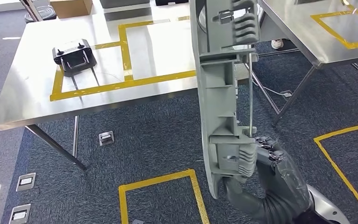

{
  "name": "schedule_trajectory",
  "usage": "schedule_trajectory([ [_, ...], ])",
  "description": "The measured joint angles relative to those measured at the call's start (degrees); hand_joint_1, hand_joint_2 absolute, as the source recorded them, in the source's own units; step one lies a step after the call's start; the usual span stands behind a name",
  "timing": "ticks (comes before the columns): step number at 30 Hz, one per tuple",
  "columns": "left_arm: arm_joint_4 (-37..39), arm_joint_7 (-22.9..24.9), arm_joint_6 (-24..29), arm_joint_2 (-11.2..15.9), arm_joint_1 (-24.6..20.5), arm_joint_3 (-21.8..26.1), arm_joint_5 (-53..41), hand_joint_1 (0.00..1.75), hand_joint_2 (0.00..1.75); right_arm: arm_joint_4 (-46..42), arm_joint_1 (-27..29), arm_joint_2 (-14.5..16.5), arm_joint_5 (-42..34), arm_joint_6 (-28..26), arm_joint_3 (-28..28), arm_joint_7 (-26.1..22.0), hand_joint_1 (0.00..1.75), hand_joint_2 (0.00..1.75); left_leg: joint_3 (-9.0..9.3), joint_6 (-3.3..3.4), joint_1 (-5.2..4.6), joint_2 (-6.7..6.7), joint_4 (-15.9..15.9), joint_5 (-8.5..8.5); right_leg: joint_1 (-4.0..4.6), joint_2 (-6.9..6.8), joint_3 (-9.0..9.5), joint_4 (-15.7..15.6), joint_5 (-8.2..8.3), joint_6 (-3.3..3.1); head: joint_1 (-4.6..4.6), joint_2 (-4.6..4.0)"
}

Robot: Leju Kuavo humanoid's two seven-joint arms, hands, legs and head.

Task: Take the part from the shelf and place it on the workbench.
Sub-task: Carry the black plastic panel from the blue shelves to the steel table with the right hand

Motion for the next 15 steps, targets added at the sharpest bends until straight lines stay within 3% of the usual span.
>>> schedule_trajectory([
  [1, 0.0, 0.0, 0.0, -0.1, 0.1, 0.0, 0.0, 0.0, 1.75, 0.0, 0.1, 0.0, 0.0, 0.0, 0.0, 0.0, 1.75, 1.75, 0.24, -0.09, 0.02, -0.05, 0.1, -0.34, -0.08, 0.04, -2.06, 2.8, -0.26, 0.29, 0.12, 0.0],
  [2, 0.0, 0.0, 0.0, -0.1, 0.1, 0.0, 0.0, 0.0, 1.75, 0.0, 0.1, 0.0, 0.0, 0.0, 0.0, -0.1, 1.75, 1.75, 0.61, -0.2, 0.05, -0.12, 0.3, -0.8, -0.18, 0.03, -3.37, 3.9, 0.57, 0.55, 0.25, 0.0],
  [3, 0.0, 0.0, 0.0, -0.2, 0.2, 0.0, 0.0, 0.0, 1.75, 0.1, 0.1, 0.0, 0.0, 0.0, 0.0, -0.1, 1.75, 1.75, 1.06, -0.36, 0.1, -0.18, 0.6, -1.35, -0.27, 0.02, -3.71, 3.0, 2.46, 0.75, 0.33, 0.0],
  [5, 0.0, 0.0, 0.0, -0.2, 0.3, 0.0, 0.0, 0.0, 1.75, 0.1, 0.2, 0.0, 0.0, 0.0, 0.0, 0.0, 1.75, 1.75, 1.97, -0.86, 0.25, -0.34, 1.3, -2.73, -0.38, 0.02, -2.0, -2.9, 7.19, 0.93, 0.51, 0.0],
  [6, 0.0, 0.1, 0.0, -0.3, 0.3, 0.0, 0.0, 0.0, 1.75, 0.1, 0.2, 0.0, 0.0, 0.0, 0.0, -0.1, 1.75, 1.75, 2.1, -1.22, 0.23, -0.37, 1.7, -3.43, -0.33, 0.07, -0.93, -5.6, 8.4, 0.86, 0.65, 0.0],
  [7, 0.0, 0.1, 0.0, -0.3, 0.3, 0.0, 0.0, 0.0, 1.75, 0.1, 0.1, 0.0, 0.0, 0.0, 0.0, -0.1, 1.75, 1.75, 2.05, -1.59, 0.2, -0.4, 2.1, -3.96, -0.23, 0.14, -0.13, -7.3, 8.54, 0.47, 0.77, 0.0],
  [10, 0.0, 0.0, -0.1, -0.3, 0.3, 0.0, 0.0, 0.0, 1.75, 0.1, 0.1, 0.0, 0.0, 0.0, 0.0, -0.1, 1.75, 1.75, 1.93, -2.55, 0.15, -0.33, 2.2, -4.73, -0.04, 0.34, 0.51, -8.0, 6.98, -1.07, 0.63, 0.0],
  [12, 0.0, 0.1, -0.1, -0.3, 0.3, 0.0, 0.0, 0.0, 1.75, 0.1, 0.1, 0.0, 0.0, 0.0, -0.1, -0.1, 1.75, 1.75, 1.83, -3.17, 0.24, -0.23, 3.3, -5.74, -0.24, 0.26, 0.97, -8.3, 6.59, -1.7, 0.29, 0.0],
  [13, 0.0, 0.0, -0.1, -0.3, 0.3, 0.0, 0.0, 0.0, 1.75, 0.1, 0.1, 0.0, 0.0, 0.0, -0.1, -0.1, 1.75, 1.75, 0.87, -3.46, 0.33, -0.19, 5.3, -6.81, -0.37, 0.16, 1.3, -8.5, 6.42, -1.96, 0.07, 0.0],
  [15, 0.0, -0.2, -0.1, -0.2, -0.1, 0.0, 0.0, 0.0, 1.75, 0.1, 0.1, 0.0, 0.0, 0.0, -0.1, -0.1, 1.75, 1.75, -3.13, -3.93, 0.57, -0.12, 12.7, -9.42, -0.35, -0.08, 1.82, -8.6, 5.99, -2.26, -0.43, 0.0],
])
